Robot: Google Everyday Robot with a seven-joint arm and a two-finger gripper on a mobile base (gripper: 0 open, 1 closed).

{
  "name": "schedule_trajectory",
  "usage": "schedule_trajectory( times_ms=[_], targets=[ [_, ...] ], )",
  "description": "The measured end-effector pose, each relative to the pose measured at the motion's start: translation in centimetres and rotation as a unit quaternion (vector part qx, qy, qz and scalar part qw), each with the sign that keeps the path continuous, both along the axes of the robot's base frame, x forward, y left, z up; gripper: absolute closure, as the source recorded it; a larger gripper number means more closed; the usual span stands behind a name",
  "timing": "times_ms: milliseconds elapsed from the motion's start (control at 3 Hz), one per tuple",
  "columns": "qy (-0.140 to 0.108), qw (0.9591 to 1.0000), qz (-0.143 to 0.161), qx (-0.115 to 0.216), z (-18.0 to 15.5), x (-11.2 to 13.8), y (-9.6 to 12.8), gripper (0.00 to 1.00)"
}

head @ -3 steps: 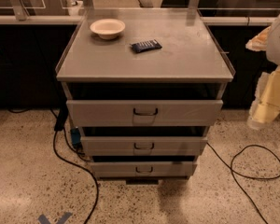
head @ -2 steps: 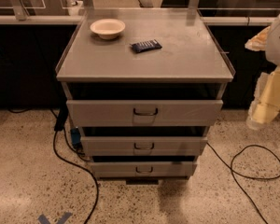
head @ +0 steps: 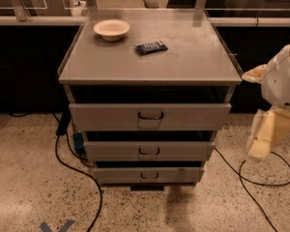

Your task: Open bottom drawer

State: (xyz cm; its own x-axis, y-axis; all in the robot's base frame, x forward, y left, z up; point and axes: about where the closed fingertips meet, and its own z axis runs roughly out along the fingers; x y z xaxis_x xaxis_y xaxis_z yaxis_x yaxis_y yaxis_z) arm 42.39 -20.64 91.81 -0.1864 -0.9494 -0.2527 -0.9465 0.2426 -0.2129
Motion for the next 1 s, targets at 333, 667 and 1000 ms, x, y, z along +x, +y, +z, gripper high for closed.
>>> schedule_trajectory(
  times_ms=[333,667,1000],
  targets=[
    [0.0,1.0,0.004,0.001,-4.4,-0.4,0.5,0.0],
    [-0.004,1.0,-0.002,0.007,-9.0,-0.3,0.6,0.0],
    [0.026,0.9987,-0.016,0.041,-16.6,-1.0,0.4,0.0]
  ],
)
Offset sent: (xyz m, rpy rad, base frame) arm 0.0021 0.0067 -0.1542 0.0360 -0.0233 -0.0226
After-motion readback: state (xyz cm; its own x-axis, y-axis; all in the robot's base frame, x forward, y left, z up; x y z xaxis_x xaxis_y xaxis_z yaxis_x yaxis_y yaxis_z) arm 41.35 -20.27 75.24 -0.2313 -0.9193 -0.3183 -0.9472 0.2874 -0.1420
